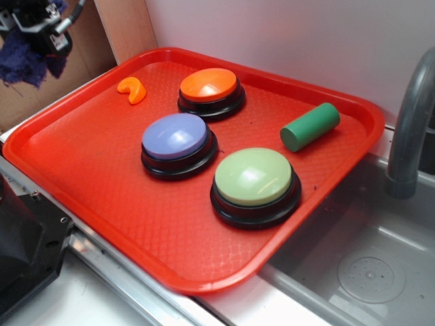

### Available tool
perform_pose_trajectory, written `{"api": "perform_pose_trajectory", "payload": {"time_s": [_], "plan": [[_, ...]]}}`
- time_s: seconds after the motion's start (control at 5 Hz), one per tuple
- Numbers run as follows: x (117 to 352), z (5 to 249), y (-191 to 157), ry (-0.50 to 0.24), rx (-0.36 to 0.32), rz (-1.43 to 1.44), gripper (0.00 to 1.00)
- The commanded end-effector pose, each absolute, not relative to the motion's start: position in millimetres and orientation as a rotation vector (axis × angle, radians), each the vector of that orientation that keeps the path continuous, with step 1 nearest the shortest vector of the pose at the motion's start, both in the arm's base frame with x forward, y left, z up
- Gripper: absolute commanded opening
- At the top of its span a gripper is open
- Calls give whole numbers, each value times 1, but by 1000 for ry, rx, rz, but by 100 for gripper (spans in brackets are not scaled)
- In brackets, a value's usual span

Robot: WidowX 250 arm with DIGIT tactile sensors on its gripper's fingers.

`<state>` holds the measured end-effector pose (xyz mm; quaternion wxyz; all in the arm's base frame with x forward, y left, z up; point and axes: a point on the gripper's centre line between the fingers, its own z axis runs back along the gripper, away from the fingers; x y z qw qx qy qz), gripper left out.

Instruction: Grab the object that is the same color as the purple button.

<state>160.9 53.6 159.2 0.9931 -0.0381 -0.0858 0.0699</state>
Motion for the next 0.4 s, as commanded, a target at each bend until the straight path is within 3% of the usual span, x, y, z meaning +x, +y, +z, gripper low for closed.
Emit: {"api": "perform_pose_trajectory", "payload": {"time_s": [0.0, 0.2], "plan": [[150, 161, 79, -196, 10, 158, 0], [148, 157, 80, -180, 4, 184, 0]]}}
